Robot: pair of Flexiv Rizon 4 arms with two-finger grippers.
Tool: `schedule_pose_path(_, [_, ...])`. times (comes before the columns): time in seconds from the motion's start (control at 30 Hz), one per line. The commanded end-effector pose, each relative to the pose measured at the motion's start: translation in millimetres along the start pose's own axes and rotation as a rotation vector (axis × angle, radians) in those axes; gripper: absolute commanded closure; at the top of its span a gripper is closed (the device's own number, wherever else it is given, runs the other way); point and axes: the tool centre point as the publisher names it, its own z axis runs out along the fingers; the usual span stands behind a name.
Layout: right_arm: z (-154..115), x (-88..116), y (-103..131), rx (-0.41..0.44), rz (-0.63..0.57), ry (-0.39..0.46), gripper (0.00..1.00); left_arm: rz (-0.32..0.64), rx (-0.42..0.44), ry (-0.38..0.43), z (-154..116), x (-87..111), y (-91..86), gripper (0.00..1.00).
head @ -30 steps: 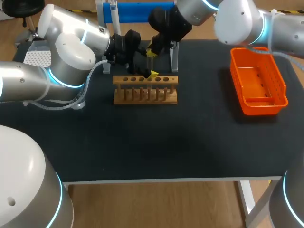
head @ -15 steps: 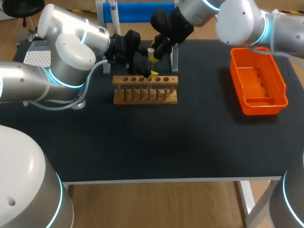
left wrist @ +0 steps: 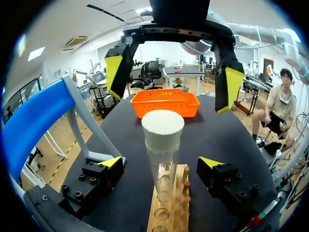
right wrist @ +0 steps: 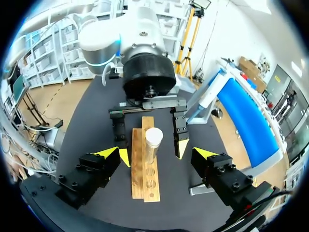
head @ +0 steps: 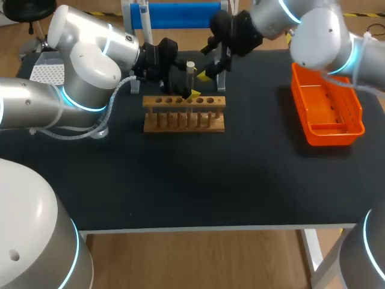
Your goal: Invert the test tube, pick up the pipette, mount the tip to pipette, aspirate from beaker and dispense into the tube, eject the tip, return the pipette, and cap with the stopper.
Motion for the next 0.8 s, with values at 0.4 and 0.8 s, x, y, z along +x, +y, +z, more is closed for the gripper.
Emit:
schedule_pose_path(0.4, [-15, 5, 3, -0.295, -0.013, 0.009, 1.0, -0.001, -0.003, 0.004, 0, -1.0, -0.4, 0.0])
schedule_pose_path(0.8, [-22, 1, 8, -0.589, 0.027, 0.049, 1.0, -0.001, -0.003, 0.004, 0, -1.0, -0.4, 0.0])
